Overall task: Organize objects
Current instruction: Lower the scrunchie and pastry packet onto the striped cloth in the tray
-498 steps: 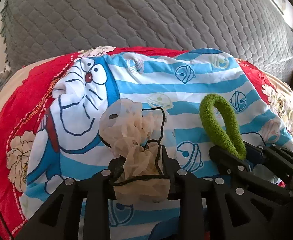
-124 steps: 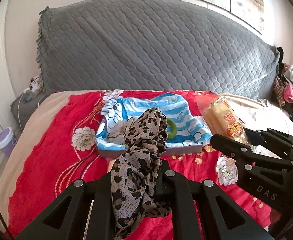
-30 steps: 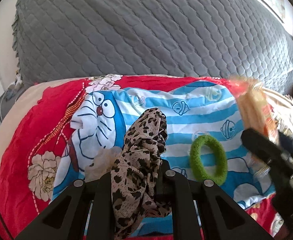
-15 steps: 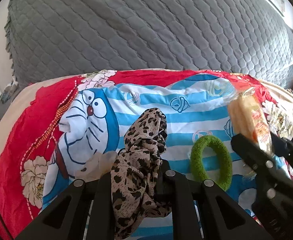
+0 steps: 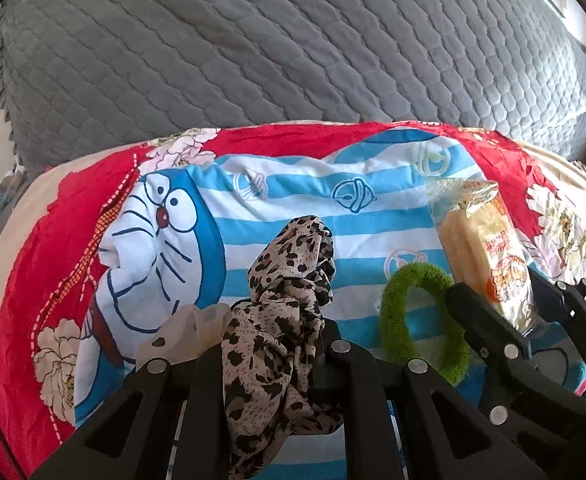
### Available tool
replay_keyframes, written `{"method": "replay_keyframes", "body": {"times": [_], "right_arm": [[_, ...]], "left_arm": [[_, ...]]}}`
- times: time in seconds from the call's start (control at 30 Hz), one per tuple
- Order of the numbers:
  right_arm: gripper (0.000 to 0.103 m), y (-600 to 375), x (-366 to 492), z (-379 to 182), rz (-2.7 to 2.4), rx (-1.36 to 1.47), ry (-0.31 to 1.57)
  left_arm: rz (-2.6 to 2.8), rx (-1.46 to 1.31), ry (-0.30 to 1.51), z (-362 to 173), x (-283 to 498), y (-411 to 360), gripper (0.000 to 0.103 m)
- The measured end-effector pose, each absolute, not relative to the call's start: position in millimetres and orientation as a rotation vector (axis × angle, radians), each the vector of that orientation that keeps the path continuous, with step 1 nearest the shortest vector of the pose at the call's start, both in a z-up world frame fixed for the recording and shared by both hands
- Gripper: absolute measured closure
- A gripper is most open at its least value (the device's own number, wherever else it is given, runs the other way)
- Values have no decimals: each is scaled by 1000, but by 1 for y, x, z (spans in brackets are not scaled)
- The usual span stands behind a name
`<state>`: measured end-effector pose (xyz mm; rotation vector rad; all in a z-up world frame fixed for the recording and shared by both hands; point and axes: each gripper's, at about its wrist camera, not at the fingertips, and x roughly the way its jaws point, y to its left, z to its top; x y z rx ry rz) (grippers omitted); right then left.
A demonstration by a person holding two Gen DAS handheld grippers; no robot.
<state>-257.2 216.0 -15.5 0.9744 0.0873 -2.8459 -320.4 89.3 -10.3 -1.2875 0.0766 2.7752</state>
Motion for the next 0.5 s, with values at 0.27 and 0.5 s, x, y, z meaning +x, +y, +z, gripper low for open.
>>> {"method": "replay_keyframes", "body": {"times": [0.27,0.5], "right_arm": [[64,216,-264,-30,-2859,1054,151],[64,217,-267,-37,-2843,1097,155]], "left_arm": [[2752,-1338,65,-21,-325,90,91],[2709,-1397,94,-32,-328,96,91]]}}
